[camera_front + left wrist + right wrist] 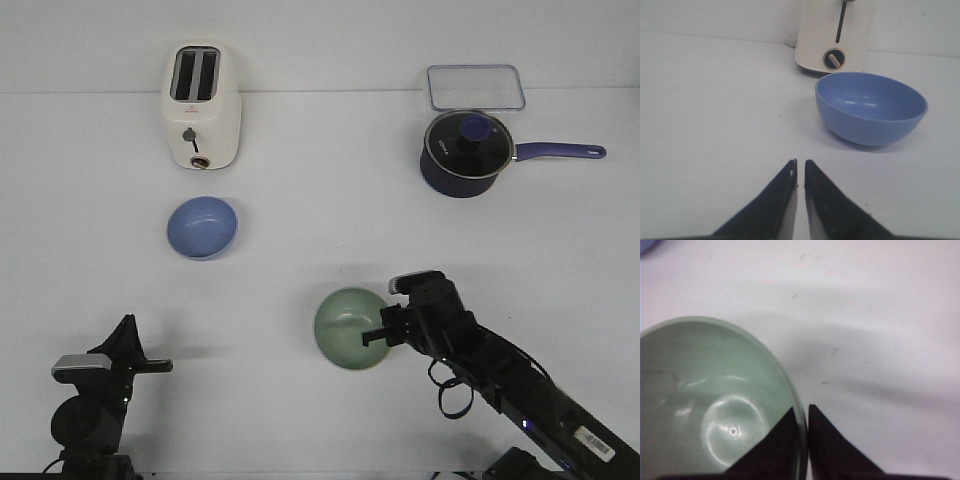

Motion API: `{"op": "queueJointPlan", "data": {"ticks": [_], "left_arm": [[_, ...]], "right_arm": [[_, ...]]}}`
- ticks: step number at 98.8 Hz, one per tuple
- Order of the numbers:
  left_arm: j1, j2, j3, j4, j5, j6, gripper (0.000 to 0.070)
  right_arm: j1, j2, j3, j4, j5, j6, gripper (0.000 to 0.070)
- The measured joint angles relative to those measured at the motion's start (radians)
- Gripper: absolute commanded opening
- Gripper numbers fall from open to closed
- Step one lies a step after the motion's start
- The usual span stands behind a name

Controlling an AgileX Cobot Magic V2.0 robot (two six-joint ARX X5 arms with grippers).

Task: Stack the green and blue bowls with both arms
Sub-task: 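Grip the green bowl rim and drag it toward the table center, then open the right gripper and pull it back from the green bowl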

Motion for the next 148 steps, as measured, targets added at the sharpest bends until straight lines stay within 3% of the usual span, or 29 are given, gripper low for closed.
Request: {"op": "queueJointPlan", "data": {"ticks": [36, 40, 51, 59, 79, 98, 133, 148], "left_arm": [[0.000, 0.000, 0.000, 0.000, 0.000, 0.000, 0.0013], [0.000, 0.000, 0.000, 0.000, 0.000, 0.000, 0.0013], [0.000, 0.000, 0.000, 0.000, 0.000, 0.000, 0.0013], [0.000, 0.000, 0.000, 0.000, 0.000, 0.000, 0.0013], [0.000, 0.000, 0.000, 0.000, 0.000, 0.000, 0.0013], [0.000, 0.000, 0.000, 0.000, 0.000, 0.000, 0.0013], [0.000, 0.000, 0.000, -0.001, 0.000, -0.001, 0.0013], [0.000, 0.000, 0.000, -0.001, 0.000, -0.058, 0.0013]], "right_arm": [[0.060, 0.142, 0.000, 0.027, 0.044, 0.032, 0.0017], [0.061, 0.145, 0.000, 0.028, 0.043, 0.033, 0.0063], [0.062, 0.152, 0.000, 0.027, 0.043, 0.033, 0.0285], [0.064, 0.152, 0.000, 0.029, 0.043, 0.033, 0.0344], [0.064, 0.130, 0.000, 0.025, 0.044, 0.026, 0.0345], [0.074, -0.119, 0.000, 0.007, 0.056, -0.032, 0.0345], [0.319, -0.646, -0.201, -0.029, 0.335, -0.077, 0.0343], [0.351, -0.718, -0.222, -0.032, 0.362, -0.081, 0.0344]]}}
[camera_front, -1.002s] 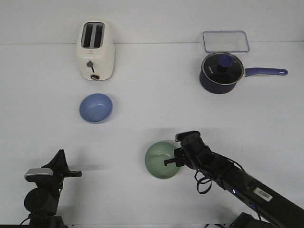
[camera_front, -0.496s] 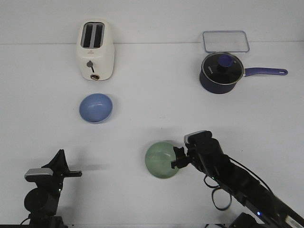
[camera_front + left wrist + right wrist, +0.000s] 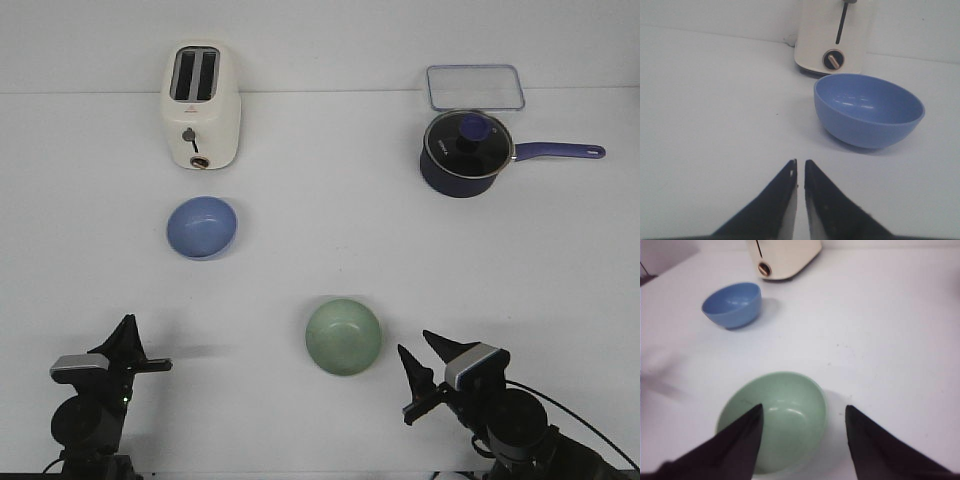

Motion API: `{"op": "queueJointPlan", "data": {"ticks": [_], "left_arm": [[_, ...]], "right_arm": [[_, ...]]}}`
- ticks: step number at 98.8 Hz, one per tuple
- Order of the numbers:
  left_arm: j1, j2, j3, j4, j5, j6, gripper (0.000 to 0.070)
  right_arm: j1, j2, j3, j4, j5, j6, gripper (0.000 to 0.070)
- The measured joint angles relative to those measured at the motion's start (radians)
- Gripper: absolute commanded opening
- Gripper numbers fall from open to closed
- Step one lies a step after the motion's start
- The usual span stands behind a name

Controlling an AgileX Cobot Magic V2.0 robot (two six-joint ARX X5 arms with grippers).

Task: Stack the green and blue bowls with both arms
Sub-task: 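Open the right gripper and pull it back from the green bowl, then reach the left gripper to the blue bowl rim and grasp it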

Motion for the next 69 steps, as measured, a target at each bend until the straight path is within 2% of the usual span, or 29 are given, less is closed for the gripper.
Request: {"op": "queueJointPlan", "data": {"ticks": [18, 26, 45, 49, 58, 61, 64, 69], "left_arm": [[0.000, 0.000, 0.002, 0.005, 0.004, -0.128, 0.0012], [0.000, 0.015, 0.033, -0.053, 0.022, -0.174, 0.0012], [0.000, 0.235, 0.333, -0.138, 0.020, -0.214, 0.0023], [0.000, 0.314, 0.411, -0.159, 0.020, -0.214, 0.0085], [0.000, 0.518, 0.567, -0.225, 0.026, -0.193, 0.0339], [0.000, 0.590, 0.613, -0.250, 0.027, -0.182, 0.0401], [0.000, 0.661, 0.657, -0.275, 0.027, -0.171, 0.0436], [0.000, 0.776, 0.726, -0.301, 0.027, -0.158, 0.0439]], "right_arm": [[0.001, 0.001, 0.000, -0.002, 0.001, -0.003, 0.0343], [0.001, 0.001, 0.000, -0.002, 0.003, -0.003, 0.0344], [0.001, 0.001, 0.000, -0.002, 0.005, -0.003, 0.0344], [0.001, 0.001, 0.000, -0.002, 0.005, -0.003, 0.0343], [0.001, 0.001, 0.000, -0.002, 0.010, -0.003, 0.0343], [0.001, 0.001, 0.000, -0.002, 0.019, -0.003, 0.0344], [0.001, 0.001, 0.000, -0.002, 0.026, -0.003, 0.0344], [0.001, 0.001, 0.000, -0.002, 0.030, -0.003, 0.0343]]}}
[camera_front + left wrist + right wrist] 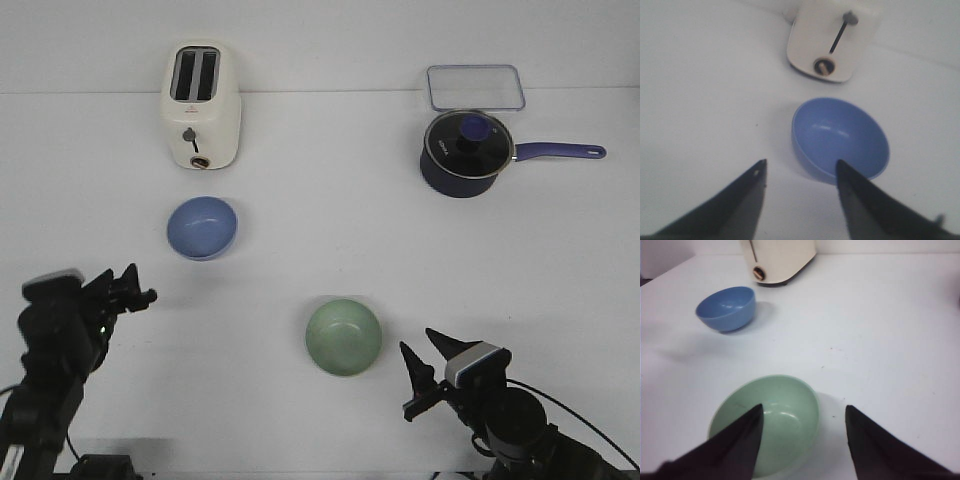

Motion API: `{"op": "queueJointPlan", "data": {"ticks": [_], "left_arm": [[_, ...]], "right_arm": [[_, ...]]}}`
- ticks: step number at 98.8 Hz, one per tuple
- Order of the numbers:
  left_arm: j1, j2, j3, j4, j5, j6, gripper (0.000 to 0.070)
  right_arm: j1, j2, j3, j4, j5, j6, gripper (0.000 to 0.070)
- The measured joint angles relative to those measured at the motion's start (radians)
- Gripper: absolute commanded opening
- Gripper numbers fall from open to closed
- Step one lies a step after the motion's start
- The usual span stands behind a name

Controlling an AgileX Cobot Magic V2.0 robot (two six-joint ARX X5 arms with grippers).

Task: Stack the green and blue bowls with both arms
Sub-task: 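Reach the left gripper to the blue bowl rim and grasp it, then lift the blue bowl and carry it over the green bowl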

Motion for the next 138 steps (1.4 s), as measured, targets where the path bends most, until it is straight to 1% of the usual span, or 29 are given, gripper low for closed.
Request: {"op": "queueJointPlan", "data": {"ticks": [12, 26, 40, 51, 58, 61, 64, 68, 76, 78, 79, 82, 107, 115, 126, 132, 138], "left_arm": [[0.000, 0.261, 0.130, -0.011, 0.030, 0.014, 0.0440], [0.000, 0.517, 0.249, -0.013, 0.103, 0.020, 0.0440], [0.000, 0.737, 0.338, -0.013, 0.108, 0.021, 0.0439], [0.000, 0.848, 0.379, -0.013, 0.108, 0.021, 0.0437], [0.000, 0.888, 0.392, -0.004, 0.108, 0.021, 0.0411], [0.000, 0.898, 0.393, 0.003, 0.108, 0.021, 0.0393], [0.000, 0.905, 0.393, 0.008, 0.108, 0.021, 0.0347], [0.000, 0.910, 0.393, 0.012, 0.108, 0.021, 0.0258], [0.000, 0.912, 0.393, 0.018, 0.108, 0.021, 0.0048], [0.000, 0.912, 0.394, 0.020, 0.108, 0.021, 0.0006], [0.000, 0.912, 0.394, 0.021, 0.108, 0.021, 0.0000], [0.000, 0.912, 0.394, 0.023, 0.108, 0.021, 0.0012], [-0.001, 0.885, 0.394, 0.014, 0.111, 0.035, 0.0011], [-0.001, 0.832, 0.394, 0.006, 0.136, 0.046, 0.0011], [-0.020, 0.709, 0.394, -0.003, 0.202, 0.047, 0.0011], [-0.054, 0.630, 0.394, -0.024, 0.228, 0.047, 0.0011], [-0.109, 0.558, 0.395, -0.051, 0.233, 0.047, 0.0011]], "right_arm": [[0.000, 0.000, 0.000, 0.000, 0.000, 0.000, 0.0344], [0.000, 0.000, 0.000, 0.000, 0.000, 0.000, 0.0343], [0.000, 0.000, 0.000, 0.000, 0.000, 0.000, 0.0343], [0.000, 0.000, 0.000, 0.000, 0.003, 0.000, 0.0343], [0.000, 0.000, 0.000, 0.000, 0.010, 0.000, 0.0343], [0.000, 0.000, 0.000, 0.000, 0.019, 0.000, 0.0343], [0.000, 0.000, 0.000, 0.000, 0.028, 0.000, 0.0343], [0.000, 0.000, 0.000, 0.000, 0.030, 0.000, 0.0343], [0.000, 0.000, 0.000, 0.000, 0.030, 0.000, 0.0343], [0.000, 0.000, 0.000, 0.000, 0.030, 0.000, 0.0343], [0.000, 0.000, 0.000, 0.000, 0.030, 0.000, 0.0343], [0.000, 0.000, 0.000, 0.000, 0.030, 0.000, 0.0343], [0.000, 0.000, 0.000, 0.000, 0.030, 0.000, 0.0343], [0.000, 0.000, 0.000, 0.000, 0.030, 0.000, 0.0343], [0.000, 0.000, 0.000, 0.000, 0.030, 0.000, 0.0343], [0.000, 0.000, 0.000, 0.000, 0.030, 0.000, 0.0343], [0.000, 0.000, 0.000, 0.000, 0.030, 0.000, 0.0343]]}}
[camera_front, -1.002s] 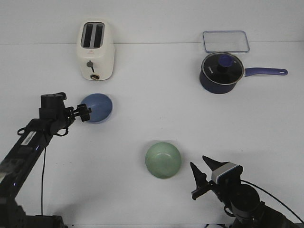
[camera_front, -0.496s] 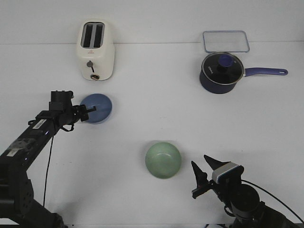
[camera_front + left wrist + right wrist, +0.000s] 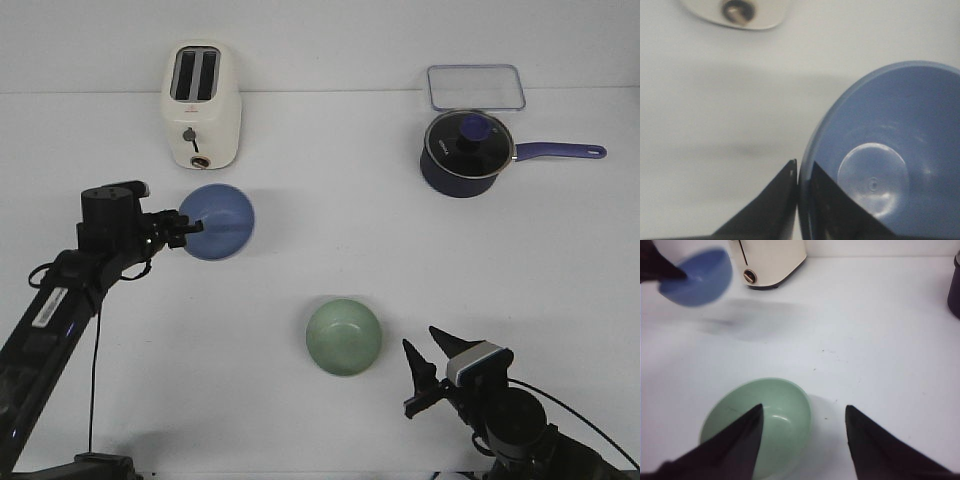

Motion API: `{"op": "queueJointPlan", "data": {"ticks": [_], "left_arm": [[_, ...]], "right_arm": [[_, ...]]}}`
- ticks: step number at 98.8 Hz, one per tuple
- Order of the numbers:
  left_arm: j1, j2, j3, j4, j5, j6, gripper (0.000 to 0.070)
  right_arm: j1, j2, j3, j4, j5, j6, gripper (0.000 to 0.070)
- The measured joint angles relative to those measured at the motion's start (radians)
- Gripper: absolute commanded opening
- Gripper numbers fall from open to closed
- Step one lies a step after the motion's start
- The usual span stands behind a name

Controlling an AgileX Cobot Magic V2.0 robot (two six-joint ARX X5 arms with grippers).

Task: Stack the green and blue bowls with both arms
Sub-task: 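Lift the blue bowl and carry it over the green bowl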

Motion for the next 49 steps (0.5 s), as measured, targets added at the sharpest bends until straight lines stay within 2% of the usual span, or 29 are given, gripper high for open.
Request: {"op": "queueJointPlan", "data": {"ticks": [18, 37, 49], "left_arm": [[-0.248, -0.074, 0.001, -0.033, -0.004, -0.014, 0.0010], [-0.543, 0.003, 0.001, -0.014, -0.116, -0.062, 0.0010], [-0.644, 0.061, 0.000, -0.014, -0.143, -0.076, 0.0010]], "right_arm": [[0.000, 0.000, 0.000, 0.000, 0.000, 0.000, 0.0343], [0.000, 0.000, 0.000, 0.000, 0.000, 0.000, 0.0343], [0.000, 0.000, 0.000, 0.000, 0.000, 0.000, 0.0343]]}}
